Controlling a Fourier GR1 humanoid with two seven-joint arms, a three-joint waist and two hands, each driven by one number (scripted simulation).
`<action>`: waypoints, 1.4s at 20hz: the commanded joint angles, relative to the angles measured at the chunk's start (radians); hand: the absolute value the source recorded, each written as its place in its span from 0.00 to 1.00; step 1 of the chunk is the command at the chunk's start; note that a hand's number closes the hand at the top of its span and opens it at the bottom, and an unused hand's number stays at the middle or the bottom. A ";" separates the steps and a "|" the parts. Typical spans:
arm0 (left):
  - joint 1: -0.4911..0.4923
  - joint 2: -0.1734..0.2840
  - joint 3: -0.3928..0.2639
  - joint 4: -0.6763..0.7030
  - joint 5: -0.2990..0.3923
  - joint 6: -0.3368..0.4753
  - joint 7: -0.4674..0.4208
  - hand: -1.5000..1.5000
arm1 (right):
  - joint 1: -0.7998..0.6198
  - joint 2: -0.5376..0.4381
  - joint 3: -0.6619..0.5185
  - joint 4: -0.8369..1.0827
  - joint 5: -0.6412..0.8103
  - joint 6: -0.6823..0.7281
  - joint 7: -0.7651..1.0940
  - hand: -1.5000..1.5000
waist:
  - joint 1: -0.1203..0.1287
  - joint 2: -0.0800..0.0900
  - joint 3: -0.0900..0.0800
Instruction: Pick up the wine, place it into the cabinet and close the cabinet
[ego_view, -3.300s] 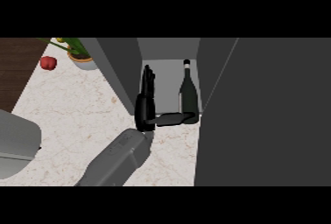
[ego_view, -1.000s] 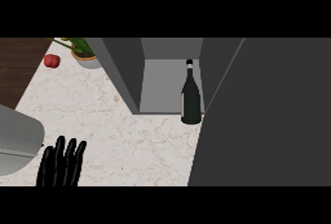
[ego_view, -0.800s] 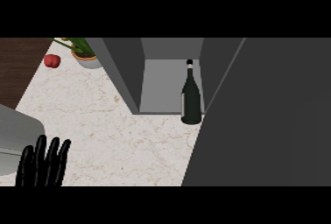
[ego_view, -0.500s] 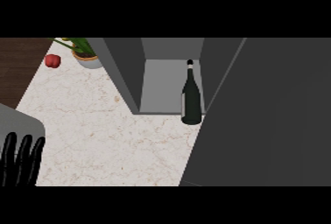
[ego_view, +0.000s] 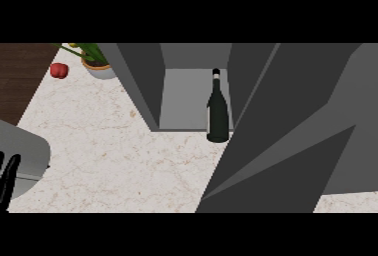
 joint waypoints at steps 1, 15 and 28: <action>0.023 0.034 0.092 0.028 0.055 -0.087 0.009 0.00 | -0.062 0.004 0.229 -0.080 0.146 -0.127 0.017 1.00 | 0.002 -0.003 -0.002; -0.023 0.002 0.107 -0.013 0.082 -0.106 0.109 0.00 | -0.458 -0.002 0.214 0.121 0.266 -0.448 0.018 1.00 | 0.015 0.007 -0.001; -0.077 -0.047 0.111 0.038 0.070 -0.129 0.141 0.00 | -0.906 -0.001 0.022 0.415 -0.010 -0.649 -0.008 1.00 | 0.040 0.011 -0.001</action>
